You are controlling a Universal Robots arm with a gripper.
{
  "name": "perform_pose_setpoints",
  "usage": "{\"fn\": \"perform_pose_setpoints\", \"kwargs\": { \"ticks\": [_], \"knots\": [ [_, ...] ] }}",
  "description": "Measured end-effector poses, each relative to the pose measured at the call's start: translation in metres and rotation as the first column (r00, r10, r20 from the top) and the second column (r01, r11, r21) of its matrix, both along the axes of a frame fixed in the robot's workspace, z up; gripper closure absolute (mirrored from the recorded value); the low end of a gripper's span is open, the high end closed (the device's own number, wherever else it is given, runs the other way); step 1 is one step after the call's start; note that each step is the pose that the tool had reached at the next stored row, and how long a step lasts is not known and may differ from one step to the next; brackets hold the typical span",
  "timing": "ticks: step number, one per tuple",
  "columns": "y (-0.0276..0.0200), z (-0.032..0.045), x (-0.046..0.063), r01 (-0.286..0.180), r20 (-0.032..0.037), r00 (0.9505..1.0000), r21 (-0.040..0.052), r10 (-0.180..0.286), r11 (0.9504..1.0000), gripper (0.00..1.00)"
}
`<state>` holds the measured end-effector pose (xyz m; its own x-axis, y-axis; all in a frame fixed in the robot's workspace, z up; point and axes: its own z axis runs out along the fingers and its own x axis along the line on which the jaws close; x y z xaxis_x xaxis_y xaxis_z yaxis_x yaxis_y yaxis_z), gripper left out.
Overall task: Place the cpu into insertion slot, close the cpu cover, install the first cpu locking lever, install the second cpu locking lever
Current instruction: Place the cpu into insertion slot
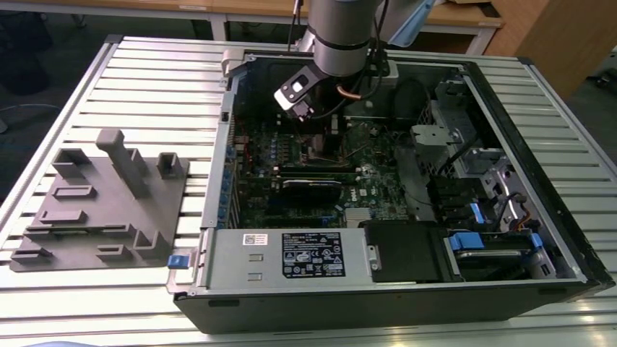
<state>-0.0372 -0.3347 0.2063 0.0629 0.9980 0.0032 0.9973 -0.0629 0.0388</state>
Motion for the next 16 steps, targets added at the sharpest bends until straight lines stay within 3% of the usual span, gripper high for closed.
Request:
{"fn": "perform_pose_setpoints", "kwargs": {
  "ticks": [16],
  "knots": [
    [-0.0016, 0.0, -0.0017, 0.0, -0.0001, 1.0, 0.0001, 0.0, 1.0, 0.46]
  ]
}}
